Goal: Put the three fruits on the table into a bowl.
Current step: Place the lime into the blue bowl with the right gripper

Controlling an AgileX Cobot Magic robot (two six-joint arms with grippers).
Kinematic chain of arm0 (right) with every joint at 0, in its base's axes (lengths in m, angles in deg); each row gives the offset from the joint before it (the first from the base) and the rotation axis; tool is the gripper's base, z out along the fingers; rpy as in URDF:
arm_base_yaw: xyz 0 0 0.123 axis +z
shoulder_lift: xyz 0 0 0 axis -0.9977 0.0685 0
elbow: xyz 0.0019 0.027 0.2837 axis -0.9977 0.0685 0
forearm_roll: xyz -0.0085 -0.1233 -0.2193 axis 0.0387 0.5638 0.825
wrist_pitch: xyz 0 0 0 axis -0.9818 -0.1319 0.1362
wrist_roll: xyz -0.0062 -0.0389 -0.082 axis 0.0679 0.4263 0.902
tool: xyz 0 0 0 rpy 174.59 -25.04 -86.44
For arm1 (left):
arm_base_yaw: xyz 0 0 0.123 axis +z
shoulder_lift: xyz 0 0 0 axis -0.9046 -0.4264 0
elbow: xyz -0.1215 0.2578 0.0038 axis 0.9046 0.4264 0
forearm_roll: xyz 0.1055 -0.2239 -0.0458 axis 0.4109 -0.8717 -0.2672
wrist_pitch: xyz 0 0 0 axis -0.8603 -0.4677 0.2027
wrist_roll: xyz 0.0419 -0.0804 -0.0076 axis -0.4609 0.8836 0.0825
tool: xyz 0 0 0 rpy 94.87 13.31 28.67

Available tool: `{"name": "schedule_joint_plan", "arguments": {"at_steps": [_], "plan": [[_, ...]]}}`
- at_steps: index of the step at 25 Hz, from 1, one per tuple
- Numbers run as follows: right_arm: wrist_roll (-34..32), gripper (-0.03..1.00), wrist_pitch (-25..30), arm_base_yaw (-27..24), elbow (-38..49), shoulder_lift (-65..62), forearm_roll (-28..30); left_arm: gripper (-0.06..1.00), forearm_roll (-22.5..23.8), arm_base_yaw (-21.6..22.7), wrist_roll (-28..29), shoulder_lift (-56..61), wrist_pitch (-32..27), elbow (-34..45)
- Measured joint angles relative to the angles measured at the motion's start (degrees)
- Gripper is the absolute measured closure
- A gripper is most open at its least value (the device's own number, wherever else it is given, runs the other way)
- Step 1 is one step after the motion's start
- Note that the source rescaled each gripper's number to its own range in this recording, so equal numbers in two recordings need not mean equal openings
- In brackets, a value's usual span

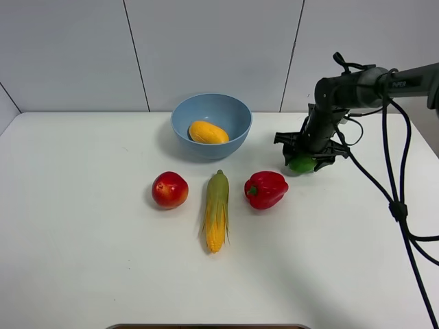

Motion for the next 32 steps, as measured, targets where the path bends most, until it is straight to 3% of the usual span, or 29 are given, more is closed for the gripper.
{"name": "schedule_joint_plan", "arguments": {"at_steps": [11, 16, 25, 32], "plan": [[2.57, 0.32, 1.10, 4.32, 0.00, -23.14, 7.36, -0.02, 0.00, 0.00, 0.00, 0.00, 0.00, 0.00], [5.84, 0.32, -5.81, 8.30, 0.00, -28.59, 7.36, -0.02, 0.00, 0.00, 0.00, 0.00, 0.00, 0.00], [10.68, 0.32, -24.69, 15.19, -0.18, -25.74, 7.22, -0.02, 0.00, 0.00, 0.00, 0.00, 0.00, 0.00], [13.17, 0.32, -25.72, 18.26, -11.41, -14.40, 8.28, -0.02, 0.00, 0.00, 0.00, 0.00, 0.00, 0.00]]}}
